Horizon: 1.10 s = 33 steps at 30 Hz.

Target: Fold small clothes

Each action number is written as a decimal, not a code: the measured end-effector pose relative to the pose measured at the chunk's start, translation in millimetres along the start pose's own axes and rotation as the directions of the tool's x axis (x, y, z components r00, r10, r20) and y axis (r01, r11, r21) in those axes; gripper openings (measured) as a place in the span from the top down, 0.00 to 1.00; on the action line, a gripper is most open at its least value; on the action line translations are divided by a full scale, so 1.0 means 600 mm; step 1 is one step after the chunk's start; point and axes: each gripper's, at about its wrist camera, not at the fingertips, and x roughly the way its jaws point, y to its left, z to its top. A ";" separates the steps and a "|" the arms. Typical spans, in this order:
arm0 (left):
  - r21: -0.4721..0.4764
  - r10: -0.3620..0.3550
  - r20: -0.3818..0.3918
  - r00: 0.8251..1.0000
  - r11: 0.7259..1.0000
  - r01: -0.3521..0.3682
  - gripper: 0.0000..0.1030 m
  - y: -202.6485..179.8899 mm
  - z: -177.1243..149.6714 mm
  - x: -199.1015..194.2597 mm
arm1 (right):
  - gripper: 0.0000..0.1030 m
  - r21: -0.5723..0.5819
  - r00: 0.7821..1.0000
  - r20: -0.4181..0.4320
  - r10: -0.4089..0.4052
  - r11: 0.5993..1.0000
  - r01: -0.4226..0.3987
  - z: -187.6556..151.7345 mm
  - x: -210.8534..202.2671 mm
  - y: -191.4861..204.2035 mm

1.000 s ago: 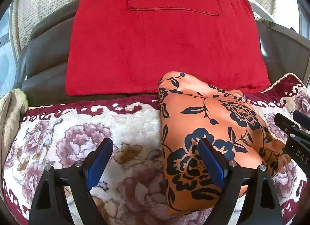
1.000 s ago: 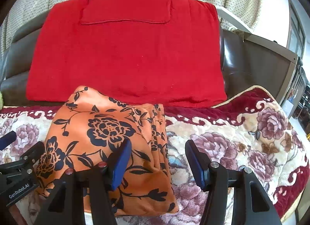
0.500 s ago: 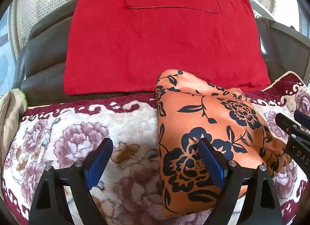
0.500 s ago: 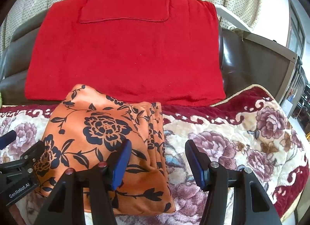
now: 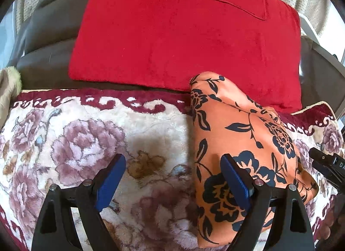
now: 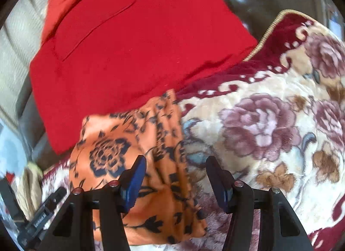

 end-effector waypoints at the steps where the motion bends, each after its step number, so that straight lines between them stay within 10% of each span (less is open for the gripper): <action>1: 0.019 0.009 -0.002 1.000 1.000 -0.009 0.13 -0.006 -0.002 0.002 | 0.40 -0.011 1.000 0.005 -0.008 1.000 0.008 -0.002 0.000 0.002; 8: 0.149 0.108 -0.009 0.994 0.983 -0.106 0.13 -0.038 -0.018 0.018 | 0.40 -0.133 0.989 -0.142 -0.029 0.991 0.010 -0.031 0.058 0.036; 19: 0.101 0.105 0.006 0.994 0.989 -0.105 0.13 -0.014 0.000 0.022 | 0.39 -0.052 0.993 -0.085 0.085 0.995 -0.090 0.086 0.067 0.042; 29: 0.159 0.125 0.012 0.992 0.979 -0.125 0.13 -0.025 0.001 0.033 | 0.41 -0.161 0.957 -0.272 -0.104 0.985 0.061 0.128 0.235 0.081; 33: 0.153 0.123 0.023 0.992 0.980 -0.125 0.13 -0.022 0.001 0.023 | 0.41 -0.135 0.982 -0.160 -0.102 0.988 0.080 0.145 0.188 0.087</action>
